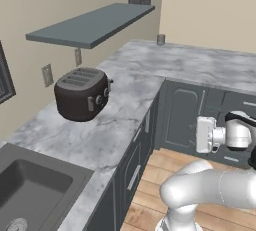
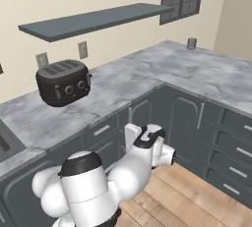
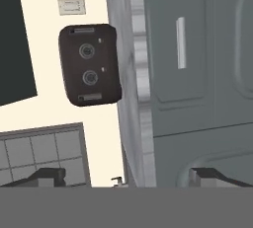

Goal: Take a straw from the drawer in front and place it inside the glass cup on the dining counter.

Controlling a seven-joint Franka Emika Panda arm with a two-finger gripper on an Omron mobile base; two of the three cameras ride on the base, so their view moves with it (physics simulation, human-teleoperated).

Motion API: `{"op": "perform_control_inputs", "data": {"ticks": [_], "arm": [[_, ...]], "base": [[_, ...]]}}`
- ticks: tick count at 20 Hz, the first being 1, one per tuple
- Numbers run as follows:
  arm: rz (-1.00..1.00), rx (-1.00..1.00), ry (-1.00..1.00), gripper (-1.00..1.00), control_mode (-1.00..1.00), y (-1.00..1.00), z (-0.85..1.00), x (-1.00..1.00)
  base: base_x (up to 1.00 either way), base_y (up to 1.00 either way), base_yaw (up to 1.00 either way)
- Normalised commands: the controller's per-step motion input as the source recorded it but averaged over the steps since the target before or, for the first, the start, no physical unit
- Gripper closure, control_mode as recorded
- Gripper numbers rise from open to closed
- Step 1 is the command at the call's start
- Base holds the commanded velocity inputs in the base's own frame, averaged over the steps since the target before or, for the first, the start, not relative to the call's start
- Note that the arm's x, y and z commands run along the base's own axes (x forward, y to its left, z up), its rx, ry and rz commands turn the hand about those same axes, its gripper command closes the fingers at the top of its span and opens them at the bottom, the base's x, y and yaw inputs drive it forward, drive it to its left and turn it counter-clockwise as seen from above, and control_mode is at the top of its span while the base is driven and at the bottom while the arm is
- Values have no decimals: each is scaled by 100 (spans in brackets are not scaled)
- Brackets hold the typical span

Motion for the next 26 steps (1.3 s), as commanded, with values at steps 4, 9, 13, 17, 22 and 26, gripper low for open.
{"op": "perform_control_inputs", "data": {"ticks": [4,9,13,17,22,26], "arm": [[0,0,0,-100,-100,35,-19,21],[0,0,0,-100,-100,34,-19,20],[0,0,0,-100,-100,32,-18,19],[0,0,0,-100,-100,27,-16,27],[0,0,-3,-100,-100,14,-18,26],[0,0,-7,-100,-100,5,-23,22]], "base": [[0,0,0],[0,0,0],[0,0,0],[0,0,0],[0,0,0],[0,0,0]]}}
